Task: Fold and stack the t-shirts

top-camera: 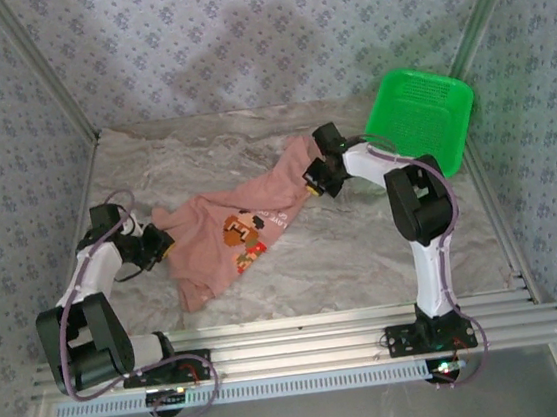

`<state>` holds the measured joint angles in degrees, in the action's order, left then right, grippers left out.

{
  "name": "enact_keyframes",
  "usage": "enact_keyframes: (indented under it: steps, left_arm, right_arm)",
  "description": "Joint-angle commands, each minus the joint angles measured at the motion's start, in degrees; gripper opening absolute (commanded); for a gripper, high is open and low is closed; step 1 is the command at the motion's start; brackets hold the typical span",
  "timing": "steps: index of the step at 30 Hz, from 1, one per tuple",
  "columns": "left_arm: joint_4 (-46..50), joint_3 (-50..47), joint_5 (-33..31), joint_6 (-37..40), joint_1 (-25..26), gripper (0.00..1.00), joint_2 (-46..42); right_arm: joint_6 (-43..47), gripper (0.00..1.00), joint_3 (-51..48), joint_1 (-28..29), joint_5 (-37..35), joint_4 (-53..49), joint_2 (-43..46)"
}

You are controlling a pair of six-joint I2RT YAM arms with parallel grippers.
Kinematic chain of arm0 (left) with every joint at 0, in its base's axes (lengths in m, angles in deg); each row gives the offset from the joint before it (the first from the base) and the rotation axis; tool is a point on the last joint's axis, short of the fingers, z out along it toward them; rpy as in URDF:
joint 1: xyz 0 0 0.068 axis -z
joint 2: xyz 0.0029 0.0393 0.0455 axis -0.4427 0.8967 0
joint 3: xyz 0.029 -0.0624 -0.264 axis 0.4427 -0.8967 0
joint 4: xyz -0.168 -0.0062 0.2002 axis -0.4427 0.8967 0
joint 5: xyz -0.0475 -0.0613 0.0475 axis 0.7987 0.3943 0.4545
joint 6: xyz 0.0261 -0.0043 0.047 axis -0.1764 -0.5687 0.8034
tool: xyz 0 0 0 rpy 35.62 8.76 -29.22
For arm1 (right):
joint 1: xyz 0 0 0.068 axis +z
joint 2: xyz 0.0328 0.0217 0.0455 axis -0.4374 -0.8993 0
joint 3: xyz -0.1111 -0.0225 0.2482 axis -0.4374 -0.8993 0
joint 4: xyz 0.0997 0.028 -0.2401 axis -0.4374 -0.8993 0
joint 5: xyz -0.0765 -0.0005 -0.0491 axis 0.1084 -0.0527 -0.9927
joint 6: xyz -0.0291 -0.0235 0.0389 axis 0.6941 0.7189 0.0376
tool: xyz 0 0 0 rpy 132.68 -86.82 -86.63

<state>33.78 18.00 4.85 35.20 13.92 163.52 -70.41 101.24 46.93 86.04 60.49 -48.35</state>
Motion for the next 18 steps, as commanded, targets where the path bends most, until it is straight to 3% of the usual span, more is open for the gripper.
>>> enact_keyframes:
  steps: [1, 10, 18]
  left_arm:
    - [2.4, 1.0, 0.4, 1.3, -0.1, 0.12, -2.1]
    - [3.7, 1.6, -2.0, 1.9, -0.1, 0.12, -3.5]
    - [3.6, -1.5, -2.7, -1.2, 1.2, 0.12, -6.3]
  right_arm:
    - [3.4, 0.00, 1.0, -1.1, 1.2, 1.3, 6.8]
    - [5.9, 0.00, -5.6, -5.7, 8.4, -1.6, 21.4]
    - [7.9, 0.00, -13.4, -8.9, 9.8, -5.2, 31.9]
